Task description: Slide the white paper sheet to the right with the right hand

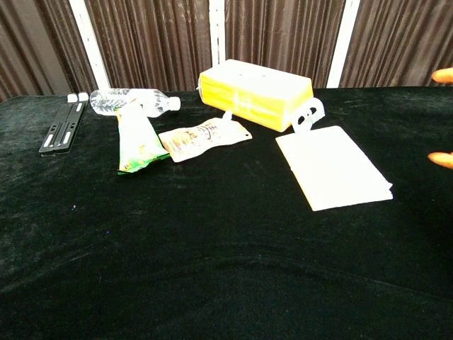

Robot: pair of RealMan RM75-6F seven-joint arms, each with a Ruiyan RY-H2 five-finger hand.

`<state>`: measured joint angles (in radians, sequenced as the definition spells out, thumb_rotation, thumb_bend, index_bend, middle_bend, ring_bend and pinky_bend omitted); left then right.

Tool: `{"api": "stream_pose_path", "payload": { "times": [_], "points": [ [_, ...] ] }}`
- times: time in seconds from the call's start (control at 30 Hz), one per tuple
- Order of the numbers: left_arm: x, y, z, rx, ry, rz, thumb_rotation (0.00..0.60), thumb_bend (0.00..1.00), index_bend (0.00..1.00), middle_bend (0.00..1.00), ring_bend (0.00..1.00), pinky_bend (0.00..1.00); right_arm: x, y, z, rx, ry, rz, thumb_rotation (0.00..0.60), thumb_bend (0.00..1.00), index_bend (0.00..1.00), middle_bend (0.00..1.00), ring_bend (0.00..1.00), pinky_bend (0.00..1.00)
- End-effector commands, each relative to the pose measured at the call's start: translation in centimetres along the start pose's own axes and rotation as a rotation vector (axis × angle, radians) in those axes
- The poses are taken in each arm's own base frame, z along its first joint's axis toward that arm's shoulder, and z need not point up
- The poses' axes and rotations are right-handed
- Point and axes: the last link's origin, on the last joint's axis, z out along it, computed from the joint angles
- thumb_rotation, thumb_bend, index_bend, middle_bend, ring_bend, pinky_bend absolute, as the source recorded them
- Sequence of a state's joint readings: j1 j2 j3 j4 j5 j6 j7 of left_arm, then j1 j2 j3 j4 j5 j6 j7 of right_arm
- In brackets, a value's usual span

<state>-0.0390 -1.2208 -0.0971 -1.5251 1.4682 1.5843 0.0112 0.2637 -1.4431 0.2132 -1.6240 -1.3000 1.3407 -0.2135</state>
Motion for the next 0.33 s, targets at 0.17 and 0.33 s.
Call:
{"api": "stream_pose_path", "payload": {
  "times": [0.17,0.33],
  "points": [
    [-0.8,-0.2,-0.2,-0.01,-0.004,0.026,0.6,0.13,0.0,0.0,0.0,0.0,1.4,5.8,-5.1,0.037,0.007,-0.217,0.6,0.1,0.0,0.0,0.0,0.0],
    [-0.7,0.1,-0.3,-0.022,0.007,0.016,0.6,0.13,0.0,0.0,0.0,0.0,2.2,6.4,-5.8,0.039,0.024,-0.203,0.6,0.1,0.0,0.0,0.0,0.0]
  ]
}}
